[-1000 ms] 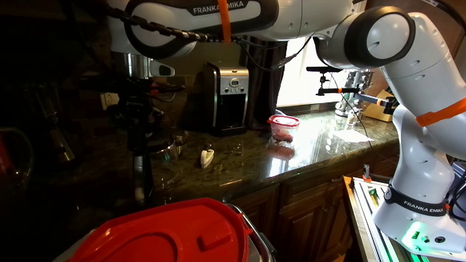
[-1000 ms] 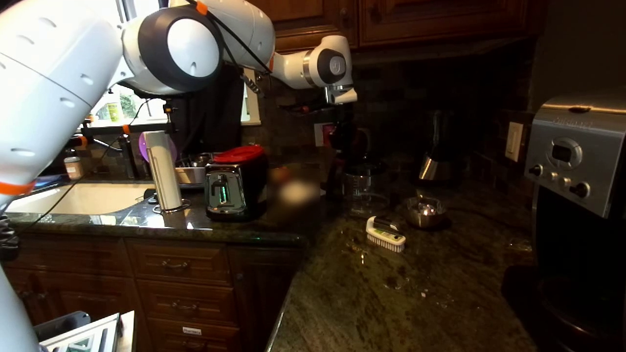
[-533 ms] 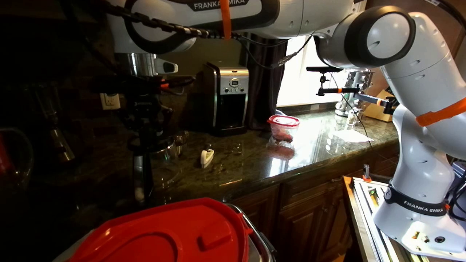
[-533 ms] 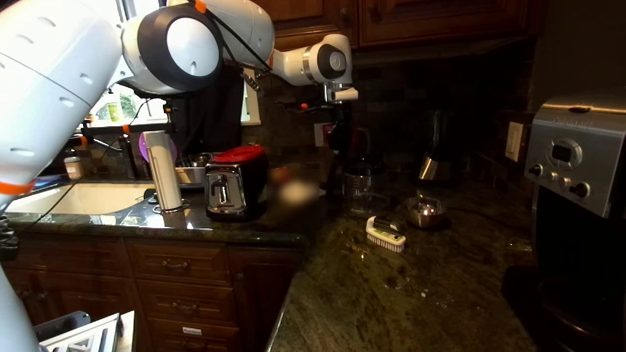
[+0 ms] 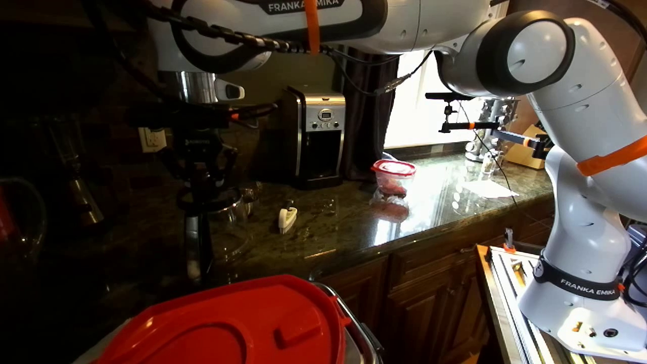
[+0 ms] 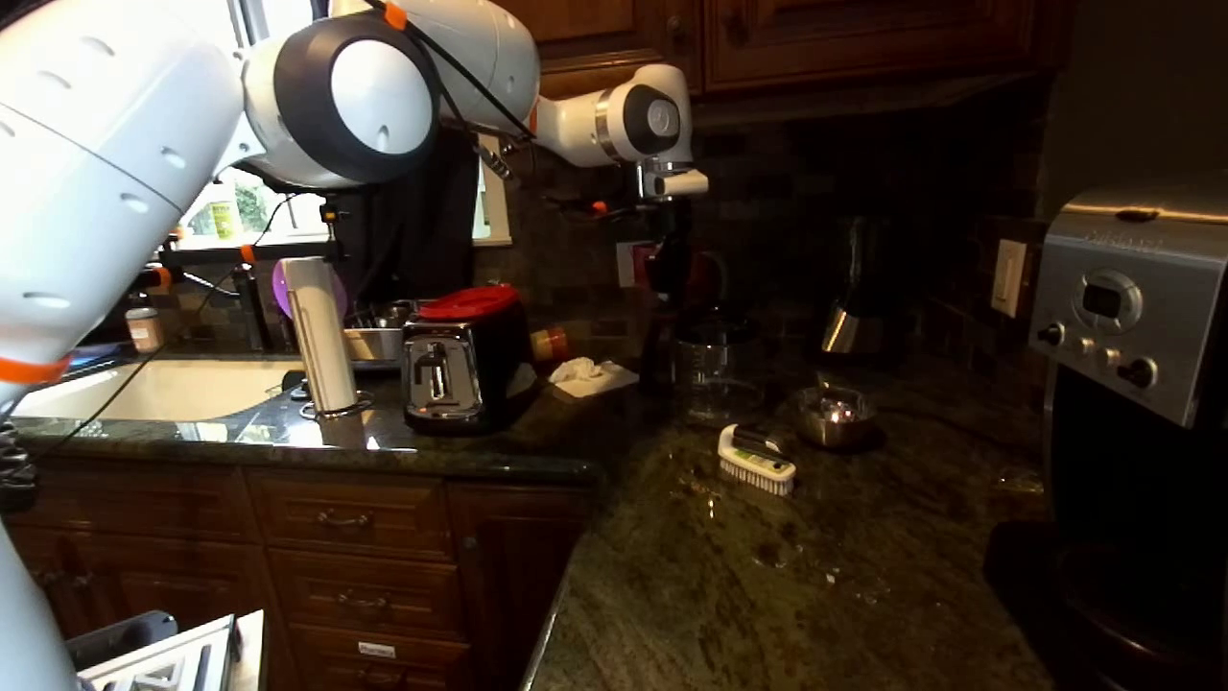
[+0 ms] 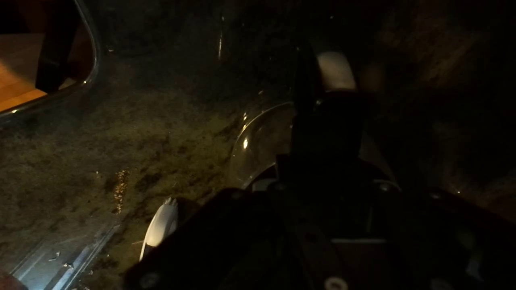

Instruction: Pick up the black lid and put it on the coffee jug

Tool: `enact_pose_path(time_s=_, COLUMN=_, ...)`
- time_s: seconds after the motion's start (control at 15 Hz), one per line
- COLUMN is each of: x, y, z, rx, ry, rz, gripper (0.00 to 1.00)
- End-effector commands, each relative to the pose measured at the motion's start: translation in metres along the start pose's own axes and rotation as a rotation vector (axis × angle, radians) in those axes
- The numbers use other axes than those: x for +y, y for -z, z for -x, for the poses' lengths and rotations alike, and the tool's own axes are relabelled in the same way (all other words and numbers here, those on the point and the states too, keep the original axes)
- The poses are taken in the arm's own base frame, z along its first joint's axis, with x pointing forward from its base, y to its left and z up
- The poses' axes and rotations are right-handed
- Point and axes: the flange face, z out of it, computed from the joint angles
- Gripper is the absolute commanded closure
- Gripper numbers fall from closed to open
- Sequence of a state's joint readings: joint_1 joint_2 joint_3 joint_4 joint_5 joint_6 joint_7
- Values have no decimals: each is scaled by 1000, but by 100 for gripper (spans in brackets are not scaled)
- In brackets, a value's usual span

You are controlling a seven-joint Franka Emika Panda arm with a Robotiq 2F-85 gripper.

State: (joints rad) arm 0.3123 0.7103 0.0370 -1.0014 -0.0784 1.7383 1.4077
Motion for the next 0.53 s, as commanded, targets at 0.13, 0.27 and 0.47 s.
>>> enact_pose_path(time_s=0.13, x=-8, y=-7, z=-3, rx=-11, ry=21, rz=-5, gripper=91)
enact_pose_path(time_s=0.27, x=-10, y=-11, z=-1, rx=-17, ry=14, rz=-7, gripper=91)
enact_pose_path(time_s=0.47, x=-15, y=-16, z=-1, rx=-18, ry=7, rz=-18, gripper=91)
